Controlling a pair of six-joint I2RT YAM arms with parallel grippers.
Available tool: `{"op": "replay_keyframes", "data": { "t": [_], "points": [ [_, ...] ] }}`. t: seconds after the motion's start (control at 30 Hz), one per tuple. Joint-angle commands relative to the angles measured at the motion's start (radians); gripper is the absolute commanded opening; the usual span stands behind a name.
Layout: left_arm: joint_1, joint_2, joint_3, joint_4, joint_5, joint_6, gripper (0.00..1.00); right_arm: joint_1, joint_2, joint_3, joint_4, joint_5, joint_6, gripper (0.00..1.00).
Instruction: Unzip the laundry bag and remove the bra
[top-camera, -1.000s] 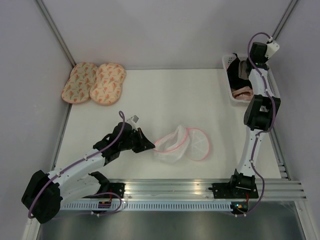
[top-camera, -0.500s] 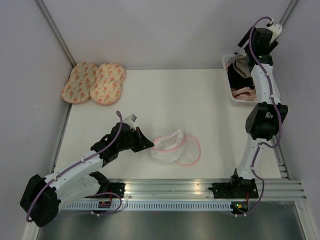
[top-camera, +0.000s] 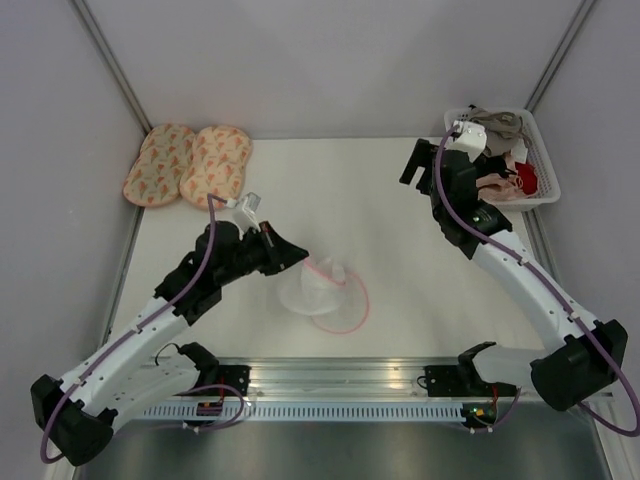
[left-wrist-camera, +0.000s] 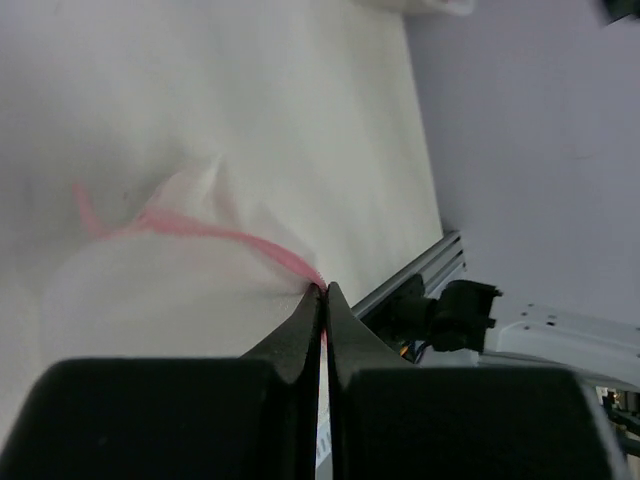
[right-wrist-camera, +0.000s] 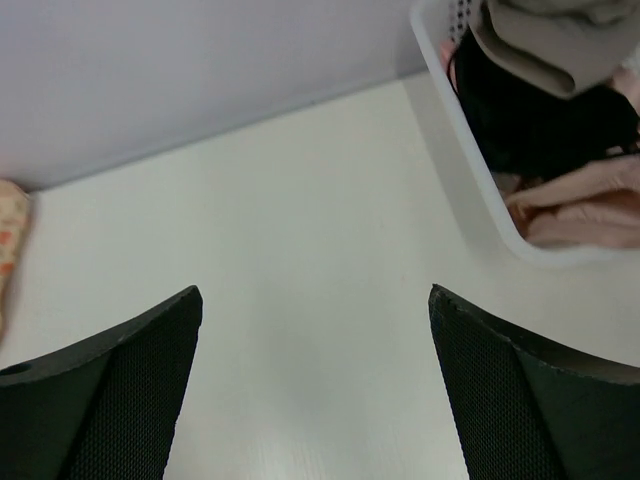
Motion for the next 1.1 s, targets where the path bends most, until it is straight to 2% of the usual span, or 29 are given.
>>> {"op": "replay_keyframes", "data": {
  "t": [0.0, 0.13, 0.37, 0.43, 0.5, 0.6, 0.63, 0.8, 0.93, 1.07],
  "points": [
    [0.01, 0.033, 0.248, -0.001, 0.021, 0.12, 0.02, 0.007, -0.08, -0.098, -0.036, 0.066, 0.033, 0.98],
    [0.011, 0.166, 0.441, 0.005, 0.048, 0.164, 0.02, 0.013, -0.141, -0.169, -0.067, 0.107, 0.007, 0.98],
    [0.028, 0.404, 0.652, 0.088, 0.116, 0.209, 0.02, 0.013, -0.213, -0.218, -0.085, 0.184, -0.033, 0.98],
    [0.045, 0.452, 0.719, 0.097, 0.174, 0.198, 0.02, 0.013, -0.227, -0.223, -0.096, 0.207, -0.033, 0.98],
    [0.059, 0.461, 0.717, 0.137, 0.223, 0.175, 0.02, 0.013, -0.244, -0.227, -0.105, 0.204, -0.033, 0.98],
    [0.067, 0.374, 0.603, 0.171, 0.197, 0.163, 0.02, 0.013, -0.252, -0.226, -0.121, 0.179, -0.035, 0.98],
    [0.071, 0.342, 0.516, 0.169, 0.159, 0.16, 0.02, 0.013, -0.247, -0.226, -0.13, 0.172, -0.03, 0.98],
    [0.085, 0.152, 0.281, 0.049, 0.064, 0.135, 0.02, 0.013, -0.223, -0.259, -0.165, 0.049, -0.01, 0.98],
    [0.085, 0.101, 0.068, 0.004, 0.13, 0.114, 0.02, 0.013, -0.188, -0.356, -0.141, -0.11, 0.033, 0.98],
    [0.083, 0.13, -0.074, -0.002, 0.229, 0.104, 0.02, 0.013, -0.14, -0.453, -0.079, -0.291, 0.108, 0.98]
  ]
}}
